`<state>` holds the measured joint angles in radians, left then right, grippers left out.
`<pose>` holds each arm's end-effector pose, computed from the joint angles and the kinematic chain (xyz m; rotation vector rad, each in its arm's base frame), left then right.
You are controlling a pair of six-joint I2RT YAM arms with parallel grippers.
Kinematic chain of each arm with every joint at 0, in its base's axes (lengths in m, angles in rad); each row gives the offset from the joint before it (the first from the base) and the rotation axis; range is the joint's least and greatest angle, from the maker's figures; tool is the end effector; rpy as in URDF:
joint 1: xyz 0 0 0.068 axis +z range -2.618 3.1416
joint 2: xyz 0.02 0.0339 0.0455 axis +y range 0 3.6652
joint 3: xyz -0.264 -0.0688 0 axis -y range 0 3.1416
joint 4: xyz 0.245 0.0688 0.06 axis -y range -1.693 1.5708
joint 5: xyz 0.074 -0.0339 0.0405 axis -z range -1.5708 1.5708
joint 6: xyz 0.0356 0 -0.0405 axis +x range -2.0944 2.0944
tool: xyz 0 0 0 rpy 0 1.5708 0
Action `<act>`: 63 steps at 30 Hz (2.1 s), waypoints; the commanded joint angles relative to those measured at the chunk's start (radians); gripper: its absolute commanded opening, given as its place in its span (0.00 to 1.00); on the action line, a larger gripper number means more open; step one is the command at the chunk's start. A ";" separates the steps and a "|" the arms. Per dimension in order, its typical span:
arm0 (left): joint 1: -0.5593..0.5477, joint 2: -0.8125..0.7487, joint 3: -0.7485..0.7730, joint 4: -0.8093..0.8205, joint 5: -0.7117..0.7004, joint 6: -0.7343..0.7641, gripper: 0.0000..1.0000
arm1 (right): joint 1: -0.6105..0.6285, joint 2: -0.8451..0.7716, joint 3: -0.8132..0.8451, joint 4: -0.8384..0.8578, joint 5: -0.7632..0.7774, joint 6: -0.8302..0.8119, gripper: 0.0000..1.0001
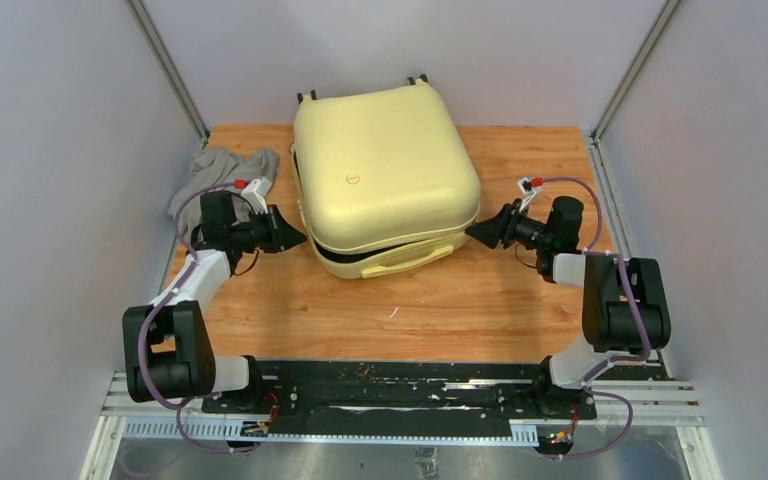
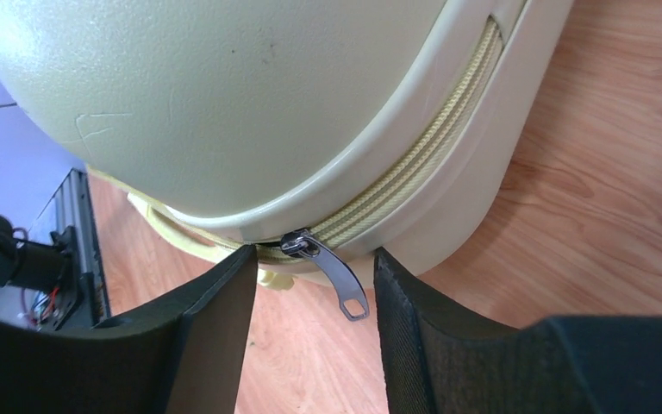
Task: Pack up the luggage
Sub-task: Zip the luggage at the center of the board.
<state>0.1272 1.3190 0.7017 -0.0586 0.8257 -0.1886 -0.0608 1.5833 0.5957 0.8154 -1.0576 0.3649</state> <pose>0.2665 0.0077 0.2149 0.1059 2.1471 -0.9521 0.2998 0.0128 0.1903 -0.4318 1.7347 1.1310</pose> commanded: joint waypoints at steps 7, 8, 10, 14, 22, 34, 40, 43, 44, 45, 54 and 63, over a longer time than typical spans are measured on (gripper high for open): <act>0.047 0.036 0.051 -0.031 -0.038 0.042 0.08 | 0.135 -0.041 -0.049 0.162 -0.069 0.043 0.43; 0.051 0.042 0.054 -0.028 -0.040 0.045 0.08 | 0.138 -0.048 -0.052 0.145 -0.065 0.033 0.44; 0.057 0.055 0.056 -0.023 -0.044 0.048 0.08 | 0.142 -0.058 -0.053 0.104 -0.048 0.011 0.44; 0.057 0.071 0.052 -0.014 -0.046 0.047 0.08 | 0.148 -0.077 -0.041 0.051 -0.027 -0.013 0.40; 0.057 0.095 0.036 0.009 -0.064 0.063 0.08 | 0.154 -0.138 -0.003 -0.085 0.016 -0.063 0.08; 0.057 0.131 0.021 0.053 -0.052 0.053 0.08 | 0.195 -0.140 0.013 -0.204 0.076 -0.126 0.00; 0.032 0.157 0.014 0.074 -0.040 0.034 0.07 | 0.266 -0.222 -0.027 -0.235 0.215 -0.180 0.00; 0.001 0.168 0.006 0.103 -0.043 0.021 0.07 | 0.309 -0.262 -0.043 -0.246 0.285 -0.205 0.00; -0.010 0.170 0.003 0.109 -0.042 0.018 0.07 | 0.324 -0.272 -0.041 -0.259 0.301 -0.216 0.00; -0.022 0.171 0.002 0.111 -0.044 0.017 0.07 | 0.339 -0.279 -0.036 -0.278 0.317 -0.230 0.00; -0.097 0.185 0.011 0.136 -0.035 0.008 0.06 | 0.442 -0.277 -0.005 -0.369 0.351 -0.283 0.00; -0.166 0.213 0.004 0.179 -0.023 -0.008 0.05 | 0.563 -0.328 -0.004 -0.393 0.480 -0.264 0.00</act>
<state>0.0864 1.5105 0.7139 0.0631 0.5377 -0.1360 0.3603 1.2659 0.5644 0.4469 -0.4877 0.0841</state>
